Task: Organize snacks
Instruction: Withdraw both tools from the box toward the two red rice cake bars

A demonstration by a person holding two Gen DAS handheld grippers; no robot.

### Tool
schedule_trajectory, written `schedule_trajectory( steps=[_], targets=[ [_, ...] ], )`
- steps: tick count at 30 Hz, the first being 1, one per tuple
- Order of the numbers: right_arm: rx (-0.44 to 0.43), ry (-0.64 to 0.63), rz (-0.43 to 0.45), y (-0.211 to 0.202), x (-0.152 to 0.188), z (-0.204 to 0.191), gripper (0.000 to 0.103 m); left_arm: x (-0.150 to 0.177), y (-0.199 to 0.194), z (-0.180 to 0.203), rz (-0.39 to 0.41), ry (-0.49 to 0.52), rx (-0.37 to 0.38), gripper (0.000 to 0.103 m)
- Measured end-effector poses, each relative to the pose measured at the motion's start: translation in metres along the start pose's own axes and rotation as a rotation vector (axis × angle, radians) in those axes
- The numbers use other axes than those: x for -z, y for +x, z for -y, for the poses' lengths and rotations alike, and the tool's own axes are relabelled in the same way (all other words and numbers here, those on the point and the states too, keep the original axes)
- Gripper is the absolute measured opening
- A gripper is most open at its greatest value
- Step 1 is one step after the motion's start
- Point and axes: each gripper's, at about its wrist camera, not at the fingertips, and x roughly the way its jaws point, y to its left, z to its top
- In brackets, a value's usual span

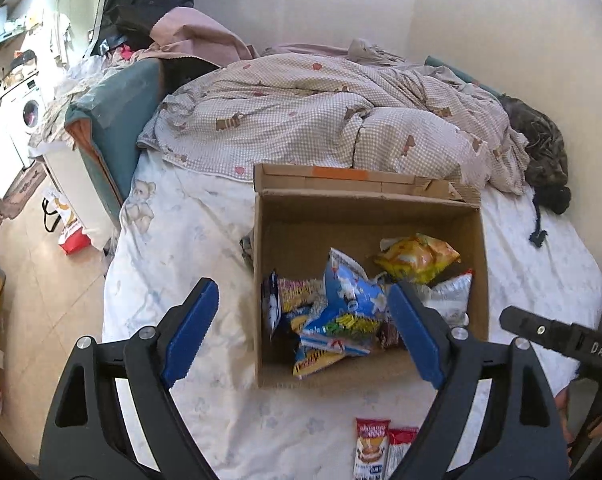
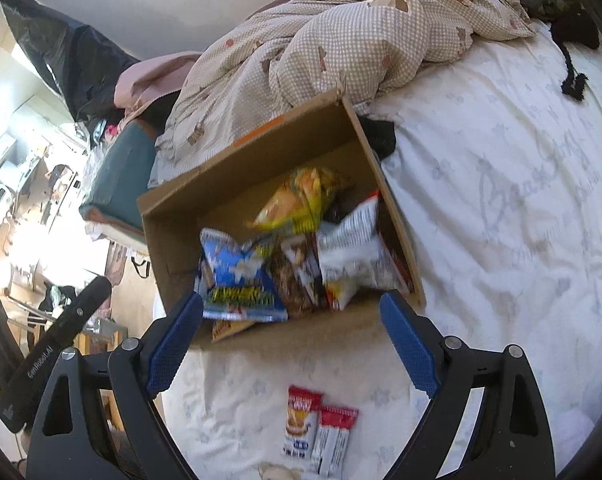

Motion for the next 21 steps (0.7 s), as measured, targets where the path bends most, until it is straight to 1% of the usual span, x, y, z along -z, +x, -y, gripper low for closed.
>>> schedule_trajectory(
  steps=[4,11,17,21],
  targets=[
    [0.008,-0.007,-0.018,-0.005,0.019,-0.001,0.092,0.013,-0.015,-0.003,0.017,0.005,-0.007,0.085],
    [0.025,0.010,-0.054,-0.010,0.048,0.005,0.092,0.044,-0.030,-0.015,-0.011,-0.028,-0.020,0.085],
    [0.045,0.028,-0.122,-0.002,0.071,0.014,0.092,0.069,-0.031,-0.015,-0.070,-0.022,-0.028,0.085],
    [0.063,0.036,-0.164,0.006,0.084,0.019,0.092,0.083,-0.028,-0.012,-0.114,-0.014,-0.020,0.085]
  ],
)
